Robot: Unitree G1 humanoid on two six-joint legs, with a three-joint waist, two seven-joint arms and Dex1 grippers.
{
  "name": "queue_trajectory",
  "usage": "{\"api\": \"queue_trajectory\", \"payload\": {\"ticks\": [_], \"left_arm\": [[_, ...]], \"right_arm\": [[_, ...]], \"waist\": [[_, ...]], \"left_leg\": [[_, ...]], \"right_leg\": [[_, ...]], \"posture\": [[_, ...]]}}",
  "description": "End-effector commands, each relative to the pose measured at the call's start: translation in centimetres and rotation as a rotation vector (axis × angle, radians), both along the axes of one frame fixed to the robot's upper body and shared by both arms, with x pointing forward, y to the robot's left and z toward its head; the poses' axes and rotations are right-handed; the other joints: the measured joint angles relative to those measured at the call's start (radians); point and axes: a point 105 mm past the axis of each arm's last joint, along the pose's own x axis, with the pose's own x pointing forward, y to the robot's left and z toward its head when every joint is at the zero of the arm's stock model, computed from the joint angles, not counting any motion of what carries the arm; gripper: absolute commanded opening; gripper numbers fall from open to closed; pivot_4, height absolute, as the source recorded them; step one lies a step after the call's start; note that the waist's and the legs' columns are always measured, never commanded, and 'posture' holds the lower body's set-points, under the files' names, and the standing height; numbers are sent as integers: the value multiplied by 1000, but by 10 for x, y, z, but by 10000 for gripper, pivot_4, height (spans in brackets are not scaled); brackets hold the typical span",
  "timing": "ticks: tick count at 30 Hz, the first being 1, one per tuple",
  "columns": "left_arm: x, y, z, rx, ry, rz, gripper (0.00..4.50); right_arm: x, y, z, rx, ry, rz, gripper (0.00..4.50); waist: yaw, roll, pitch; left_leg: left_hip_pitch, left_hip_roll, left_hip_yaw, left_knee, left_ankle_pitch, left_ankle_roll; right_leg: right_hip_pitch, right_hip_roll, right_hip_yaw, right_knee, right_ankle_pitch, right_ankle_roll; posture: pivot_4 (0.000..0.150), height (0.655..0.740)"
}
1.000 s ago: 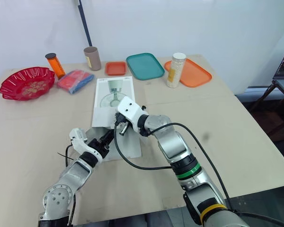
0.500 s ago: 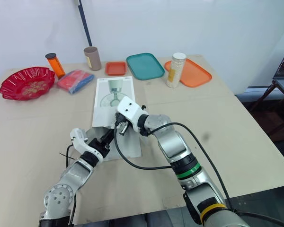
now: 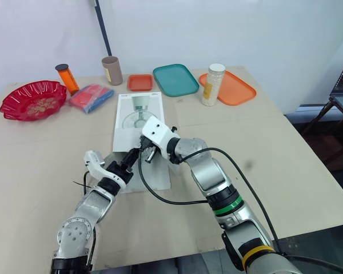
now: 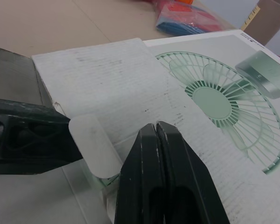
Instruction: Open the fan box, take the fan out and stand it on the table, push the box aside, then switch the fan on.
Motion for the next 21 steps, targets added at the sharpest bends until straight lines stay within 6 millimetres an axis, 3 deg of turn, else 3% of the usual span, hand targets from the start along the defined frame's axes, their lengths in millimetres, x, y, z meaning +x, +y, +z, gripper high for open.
{"api": "queue_trajectory", "payload": {"ticks": [1,21], "left_arm": [[3,-13,9,-68,-16,10,28399],[10,-29,15,-117,-44,-37,28399]], "right_arm": [[-1,0,-18,-40,57,5,0],[-2,0,-17,-39,50,4,0]], "waist": [[0,0,0],[0,1,0]], "left_leg": [[0,0,0,0,0,0],[0,0,0,0,0,0]], "right_leg": [[0,0,0,0,0,0],[1,0,0,0,0,0]], "posture": [[1500,7400],[1500,7400]]}}
